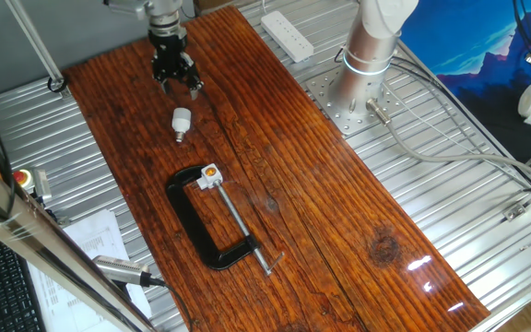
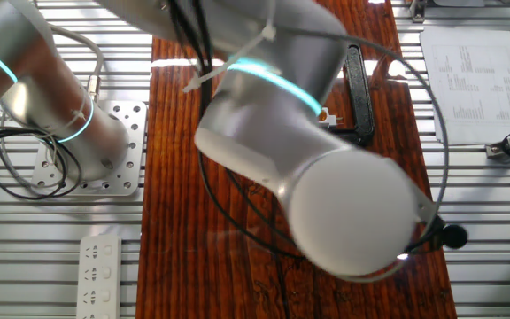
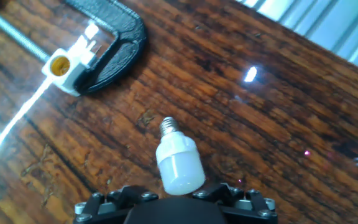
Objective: Install the light bulb by rotating it
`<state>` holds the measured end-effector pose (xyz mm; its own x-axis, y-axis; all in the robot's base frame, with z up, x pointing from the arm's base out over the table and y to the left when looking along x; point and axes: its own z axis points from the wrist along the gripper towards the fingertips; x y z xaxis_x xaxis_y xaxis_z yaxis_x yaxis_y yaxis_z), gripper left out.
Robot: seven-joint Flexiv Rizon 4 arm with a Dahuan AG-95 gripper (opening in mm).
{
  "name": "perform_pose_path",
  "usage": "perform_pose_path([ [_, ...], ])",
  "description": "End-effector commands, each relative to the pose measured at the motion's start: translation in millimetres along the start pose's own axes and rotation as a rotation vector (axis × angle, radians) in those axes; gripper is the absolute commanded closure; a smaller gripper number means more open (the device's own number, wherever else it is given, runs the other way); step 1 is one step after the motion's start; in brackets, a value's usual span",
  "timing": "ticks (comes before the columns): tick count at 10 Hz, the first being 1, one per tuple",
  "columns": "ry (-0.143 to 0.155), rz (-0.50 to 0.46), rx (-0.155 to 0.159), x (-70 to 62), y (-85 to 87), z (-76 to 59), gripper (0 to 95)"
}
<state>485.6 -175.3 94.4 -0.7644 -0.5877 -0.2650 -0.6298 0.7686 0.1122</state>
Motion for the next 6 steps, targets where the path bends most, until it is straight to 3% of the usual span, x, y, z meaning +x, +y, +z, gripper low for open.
perform_pose_path([
  [1, -0.019, -0.074, -0.018, -3.6, -18.0, 8.4, 19.0],
  [2, -0.03, -0.108, -0.033, -4.5, -20.0, 12.1, 19.0],
  [3, -0.061, -0.126, -0.065, -7.0, -22.9, 17.5, 19.0],
  [4, -0.07, -0.132, -0.073, -8.8, -24.2, 20.0, 19.0],
  [6, -0.063, -0.147, -0.072, -9.0, -26.8, 27.0, 19.0],
])
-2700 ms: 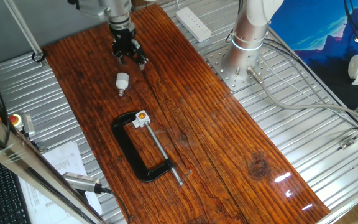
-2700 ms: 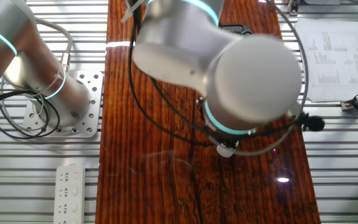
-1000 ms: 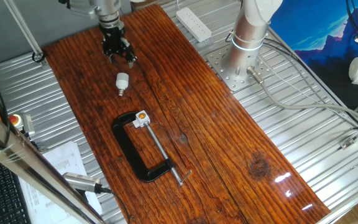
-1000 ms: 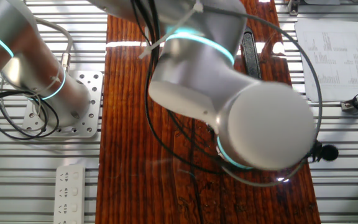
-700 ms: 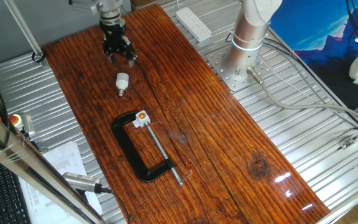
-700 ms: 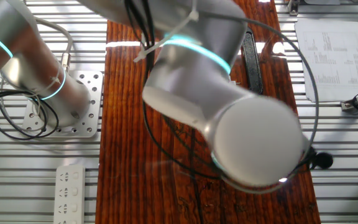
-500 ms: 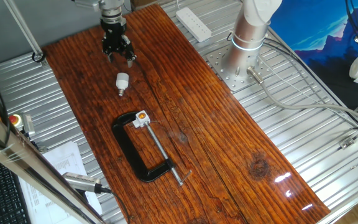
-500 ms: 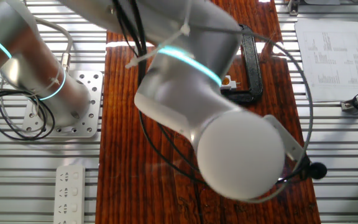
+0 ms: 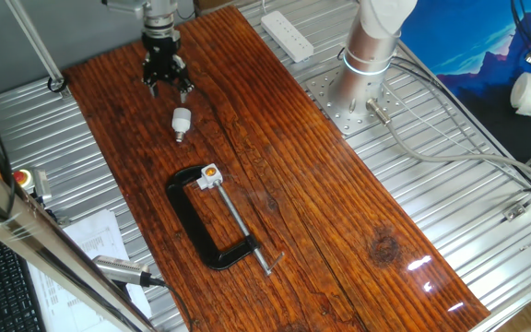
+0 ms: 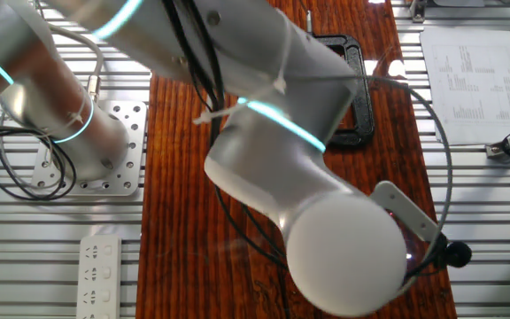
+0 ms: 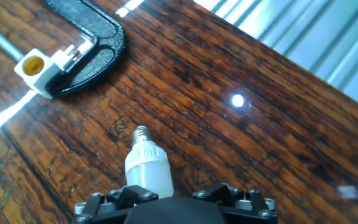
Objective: Install the light bulb by rotating it
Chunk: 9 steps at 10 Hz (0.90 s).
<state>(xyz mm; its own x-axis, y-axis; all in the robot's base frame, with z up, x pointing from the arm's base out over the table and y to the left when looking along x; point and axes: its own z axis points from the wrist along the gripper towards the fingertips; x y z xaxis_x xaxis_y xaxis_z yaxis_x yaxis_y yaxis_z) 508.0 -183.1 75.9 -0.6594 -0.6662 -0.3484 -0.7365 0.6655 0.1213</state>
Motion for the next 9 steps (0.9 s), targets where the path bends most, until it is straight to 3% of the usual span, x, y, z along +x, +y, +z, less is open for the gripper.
perform_pose_path([
  [1, -0.004, -0.031, -0.035, 0.3, -7.4, 14.5, 19.0],
  [5, -0.03, 0.033, -0.076, -3.7, -4.6, 22.8, 19.0],
  [9, 0.005, 0.071, -0.117, -5.2, -3.1, 25.6, 19.0],
])
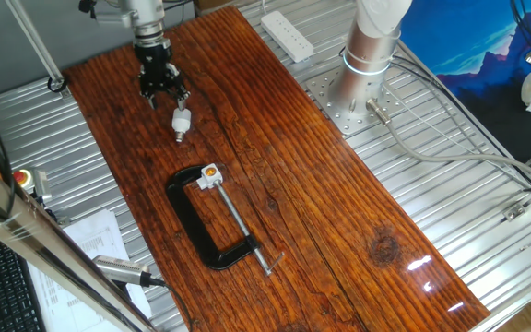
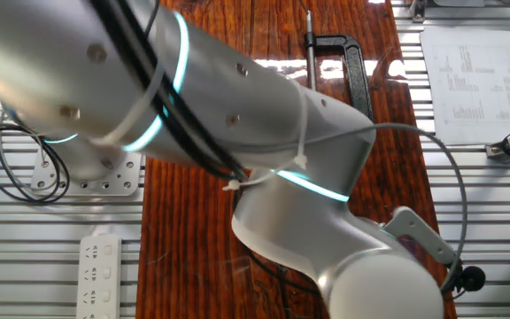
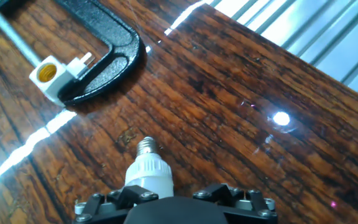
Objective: Install the light bulb by rotating it
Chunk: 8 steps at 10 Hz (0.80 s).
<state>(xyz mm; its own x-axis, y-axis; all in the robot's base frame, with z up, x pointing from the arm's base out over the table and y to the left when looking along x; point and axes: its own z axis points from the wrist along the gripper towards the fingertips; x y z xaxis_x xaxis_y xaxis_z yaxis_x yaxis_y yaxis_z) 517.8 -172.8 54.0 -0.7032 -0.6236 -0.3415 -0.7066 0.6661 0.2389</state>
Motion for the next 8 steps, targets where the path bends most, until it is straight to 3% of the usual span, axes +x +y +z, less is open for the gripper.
perform_pose_path([
  [1, 0.012, 0.015, -0.015, 1.4, 0.0, 0.7, 19.0],
  [4, 0.021, 0.037, -0.039, 0.2, 1.7, 4.3, 19.0],
  [8, 0.025, 0.015, -0.04, 4.8, 5.6, 8.4, 19.0],
])
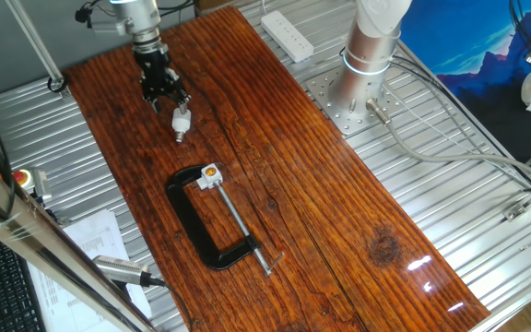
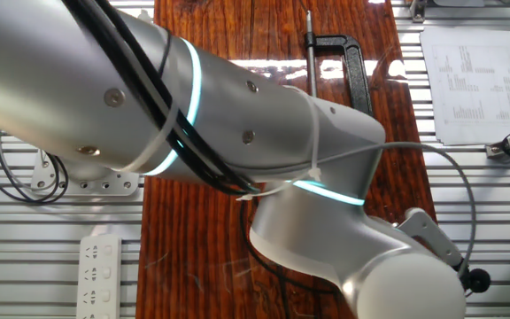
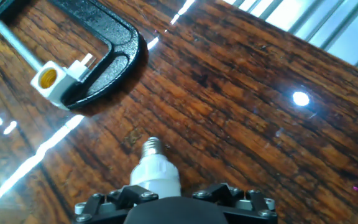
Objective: Install the light bulb by rotating it
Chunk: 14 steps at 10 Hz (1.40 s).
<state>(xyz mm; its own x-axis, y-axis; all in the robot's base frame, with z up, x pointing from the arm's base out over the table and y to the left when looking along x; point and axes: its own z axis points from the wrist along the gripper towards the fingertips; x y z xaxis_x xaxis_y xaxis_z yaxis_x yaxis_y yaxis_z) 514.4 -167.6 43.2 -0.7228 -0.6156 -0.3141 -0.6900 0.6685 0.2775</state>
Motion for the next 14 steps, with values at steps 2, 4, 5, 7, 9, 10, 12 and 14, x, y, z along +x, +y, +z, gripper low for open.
perform_pose_path([
  [2, 0.015, -0.025, -0.012, 2.7, 6.2, -2.6, 19.0],
  [4, 0.007, -0.028, -0.016, 6.4, 10.6, -0.1, 19.0],
  [5, 0.01, -0.031, -0.016, 6.3, 11.8, -1.1, 19.0],
  [7, 0.016, -0.042, -0.019, 4.8, 14.4, -4.0, 19.0],
  [9, 0.02, -0.05, -0.014, 4.7, 19.7, -1.5, 19.0],
  [10, 0.019, -0.073, -0.012, 6.8, 20.0, -1.0, 19.0],
  [12, 0.014, -0.1, -0.009, 10.5, 21.3, -0.9, 19.0],
  [14, 0.009, -0.111, -0.007, 14.0, 22.6, -1.1, 19.0],
])
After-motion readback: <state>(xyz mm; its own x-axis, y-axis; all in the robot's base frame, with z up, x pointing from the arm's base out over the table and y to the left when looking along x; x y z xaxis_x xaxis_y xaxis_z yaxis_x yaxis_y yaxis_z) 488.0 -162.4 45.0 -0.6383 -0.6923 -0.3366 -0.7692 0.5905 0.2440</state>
